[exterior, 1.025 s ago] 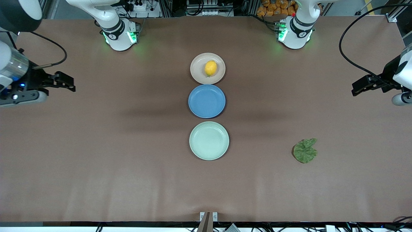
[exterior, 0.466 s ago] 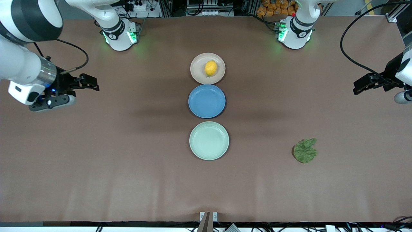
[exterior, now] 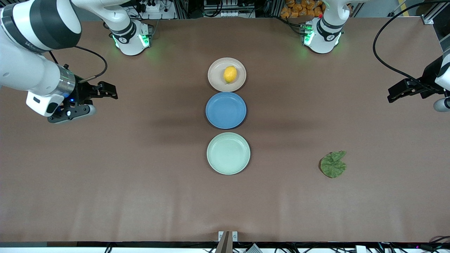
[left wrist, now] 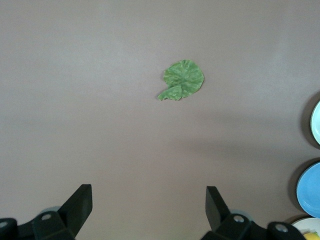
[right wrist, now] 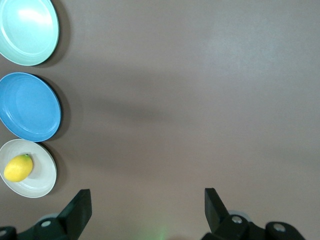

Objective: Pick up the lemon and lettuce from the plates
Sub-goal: 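Reach the right gripper toward the lemon on the cream plate, then lower the right gripper and grasp the yellow lemon, then lift the lemon and carry it away from the plates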

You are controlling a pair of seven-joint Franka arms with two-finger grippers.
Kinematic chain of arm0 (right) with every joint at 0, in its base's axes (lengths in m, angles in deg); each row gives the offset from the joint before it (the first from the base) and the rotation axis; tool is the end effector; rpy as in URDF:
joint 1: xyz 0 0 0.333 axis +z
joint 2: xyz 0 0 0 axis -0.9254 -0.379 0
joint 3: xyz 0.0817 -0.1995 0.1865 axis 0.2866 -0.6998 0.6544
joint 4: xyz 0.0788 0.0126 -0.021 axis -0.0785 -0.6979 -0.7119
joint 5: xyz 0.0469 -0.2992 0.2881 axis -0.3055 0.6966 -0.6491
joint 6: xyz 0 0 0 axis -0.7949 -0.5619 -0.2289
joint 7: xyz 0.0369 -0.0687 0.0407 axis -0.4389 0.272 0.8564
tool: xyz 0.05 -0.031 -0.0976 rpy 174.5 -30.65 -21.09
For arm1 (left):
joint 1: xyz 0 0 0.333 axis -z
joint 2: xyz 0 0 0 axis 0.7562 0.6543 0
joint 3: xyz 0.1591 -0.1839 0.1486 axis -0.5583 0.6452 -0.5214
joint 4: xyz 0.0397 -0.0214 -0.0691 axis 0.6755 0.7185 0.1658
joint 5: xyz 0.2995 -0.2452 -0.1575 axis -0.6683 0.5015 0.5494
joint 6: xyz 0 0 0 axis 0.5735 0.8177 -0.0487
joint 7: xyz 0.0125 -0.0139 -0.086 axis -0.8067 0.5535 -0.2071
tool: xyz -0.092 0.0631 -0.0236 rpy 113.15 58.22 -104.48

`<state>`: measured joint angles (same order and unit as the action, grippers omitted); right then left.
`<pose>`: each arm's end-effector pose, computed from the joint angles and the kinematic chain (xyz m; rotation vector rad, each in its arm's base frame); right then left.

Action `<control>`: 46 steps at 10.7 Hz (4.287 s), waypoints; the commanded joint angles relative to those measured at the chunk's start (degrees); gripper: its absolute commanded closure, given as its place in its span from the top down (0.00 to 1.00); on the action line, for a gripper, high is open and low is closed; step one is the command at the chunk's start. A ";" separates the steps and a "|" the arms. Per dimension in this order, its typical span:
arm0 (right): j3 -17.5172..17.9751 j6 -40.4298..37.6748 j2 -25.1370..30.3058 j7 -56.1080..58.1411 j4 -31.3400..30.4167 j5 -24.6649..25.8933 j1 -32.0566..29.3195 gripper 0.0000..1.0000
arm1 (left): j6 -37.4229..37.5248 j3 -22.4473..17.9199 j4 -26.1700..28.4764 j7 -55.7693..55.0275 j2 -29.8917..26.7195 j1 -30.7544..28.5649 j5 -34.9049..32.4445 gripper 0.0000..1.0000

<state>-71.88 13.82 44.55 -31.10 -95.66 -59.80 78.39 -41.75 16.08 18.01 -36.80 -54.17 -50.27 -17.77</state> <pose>0.5780 0.1086 0.4830 -2.9811 -0.3306 0.2965 0.5960 -0.0310 0.5907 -3.0894 -0.1723 0.0208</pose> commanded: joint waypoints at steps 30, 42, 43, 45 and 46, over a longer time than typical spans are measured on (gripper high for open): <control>-0.35 44.24 -24.25 -58.10 -16.74 -12.37 55.34 0.63 | -2.12 0.23 0.68 0.04 3.68 -0.53 1.05 1.00; -12.02 44.26 -15.38 -51.62 -18.16 -11.49 54.38 0.00 | -2.12 0.32 0.50 0.13 3.60 -0.35 0.87 1.00; -13.78 44.08 -15.20 -49.68 -17.90 -11.40 54.38 0.00 | -2.12 0.32 0.42 0.05 3.60 0.08 0.87 1.00; -18.69 43.99 -14.85 -43.46 -17.89 -11.40 54.38 0.00 | -2.99 0.58 0.50 0.04 4.56 0.26 0.87 1.00; -21.94 41.91 -14.85 -39.07 -17.89 -11.40 54.38 0.00 | -3.44 0.67 0.68 0.04 4.74 0.26 0.96 1.00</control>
<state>-88.57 58.20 28.26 -77.64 -112.65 -71.20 132.55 -43.82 16.57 18.72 -36.80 -50.24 -50.12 -17.76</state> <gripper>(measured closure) 0.308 0.000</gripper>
